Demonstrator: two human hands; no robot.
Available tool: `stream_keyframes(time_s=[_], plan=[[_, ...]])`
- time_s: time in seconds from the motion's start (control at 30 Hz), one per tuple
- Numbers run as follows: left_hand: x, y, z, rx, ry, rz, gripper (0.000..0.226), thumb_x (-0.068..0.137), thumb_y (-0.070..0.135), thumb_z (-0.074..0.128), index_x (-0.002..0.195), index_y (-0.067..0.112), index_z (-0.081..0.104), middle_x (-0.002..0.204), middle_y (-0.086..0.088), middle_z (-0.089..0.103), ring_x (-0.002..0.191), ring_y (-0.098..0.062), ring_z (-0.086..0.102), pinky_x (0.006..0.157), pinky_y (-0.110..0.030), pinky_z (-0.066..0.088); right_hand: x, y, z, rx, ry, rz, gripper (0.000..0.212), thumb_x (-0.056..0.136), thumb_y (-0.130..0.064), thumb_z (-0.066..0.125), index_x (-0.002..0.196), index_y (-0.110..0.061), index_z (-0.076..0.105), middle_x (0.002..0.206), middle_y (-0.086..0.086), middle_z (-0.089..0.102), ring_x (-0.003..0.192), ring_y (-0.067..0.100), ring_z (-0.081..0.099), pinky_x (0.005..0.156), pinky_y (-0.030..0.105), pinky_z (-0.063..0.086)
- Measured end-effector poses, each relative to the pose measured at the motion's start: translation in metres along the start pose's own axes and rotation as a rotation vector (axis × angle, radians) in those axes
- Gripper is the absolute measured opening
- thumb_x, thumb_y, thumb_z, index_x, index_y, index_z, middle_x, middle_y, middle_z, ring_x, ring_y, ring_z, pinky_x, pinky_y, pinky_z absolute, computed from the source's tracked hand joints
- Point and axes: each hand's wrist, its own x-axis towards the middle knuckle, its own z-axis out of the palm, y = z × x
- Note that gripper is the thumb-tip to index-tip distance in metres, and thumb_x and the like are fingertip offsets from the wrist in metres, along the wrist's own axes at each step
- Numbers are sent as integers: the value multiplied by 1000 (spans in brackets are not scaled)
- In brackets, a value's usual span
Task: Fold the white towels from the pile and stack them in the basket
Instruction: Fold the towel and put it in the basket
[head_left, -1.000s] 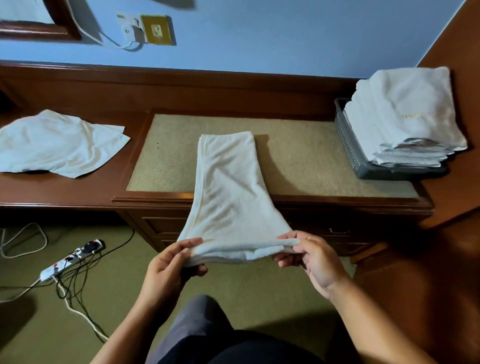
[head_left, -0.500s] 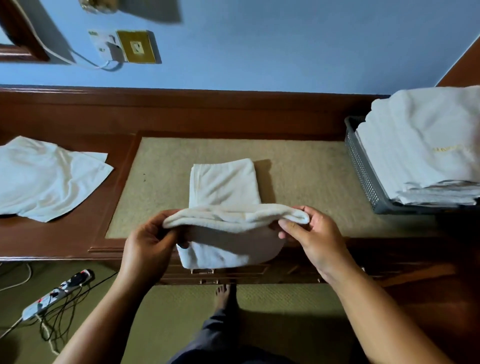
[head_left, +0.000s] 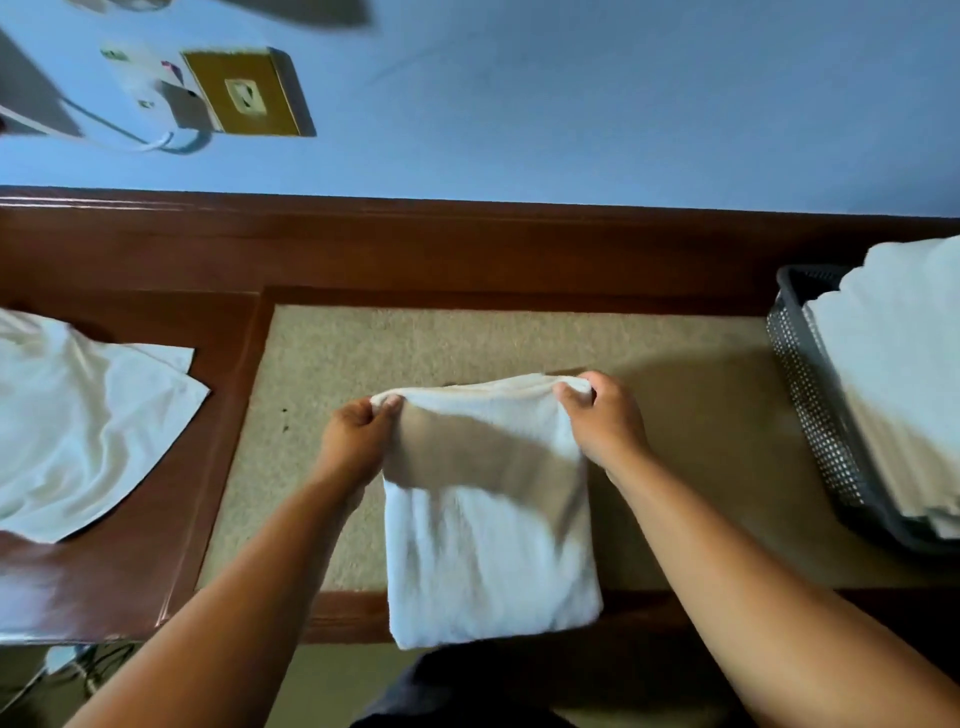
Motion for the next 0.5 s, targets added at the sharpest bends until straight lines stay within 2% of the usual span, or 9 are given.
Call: stream_keyframes(time_s=[0.1, 0.17, 0.23, 0.33, 0.4, 0.5], plan=[[44, -20, 12, 24, -8, -139, 24, 100, 32, 59, 88, 15, 71, 75, 2, 67, 72, -13, 59, 66, -27, 46, 38, 1, 30, -64, -96, 94, 32, 97, -40, 57, 114, -15, 64, 114, 11, 66, 108, 32, 61, 82, 34, 47], [66, -29, 20, 44, -11, -188, 25, 99, 32, 60, 89, 12, 71, 76, 0, 66, 72, -15, 58, 63, -26, 44, 63, 3, 46, -111, -147, 156, 44, 99, -40, 55, 132, -11, 58, 134, 14, 59, 124, 33, 55, 97, 36, 44], [83, -36, 26, 91, -10, -206, 30, 99, 32, 60, 90, 5, 70, 77, -3, 65, 71, -17, 55, 60, -27, 41, 86, 5, 61, -150, -181, 199, 52, 99, -40, 55, 139, -6, 52, 142, 16, 54, 131, 33, 50, 102, 35, 41], [112, -51, 28, 218, 7, -275, 34, 97, 31, 62, 88, -1, 67, 76, -11, 62, 70, -20, 53, 55, -28, 37, 114, 8, 88, -195, -226, 240, 49, 99, -36, 57, 133, -1, 54, 138, 19, 55, 126, 34, 54, 91, 33, 42], [127, -62, 30, 290, 1, -309, 36, 95, 33, 63, 83, 0, 66, 75, -17, 65, 70, -23, 55, 58, -31, 38, 123, 16, 105, -231, -221, 273, 49, 97, -36, 59, 132, -3, 55, 136, 19, 57, 124, 35, 56, 96, 35, 45], [141, -71, 34, 379, 19, -322, 47, 92, 43, 65, 65, 6, 53, 59, -8, 54, 63, -25, 52, 55, -33, 34, 129, 24, 122, -275, -140, 319, 46, 93, -40, 61, 125, -6, 59, 128, 18, 63, 117, 37, 59, 97, 40, 51]])
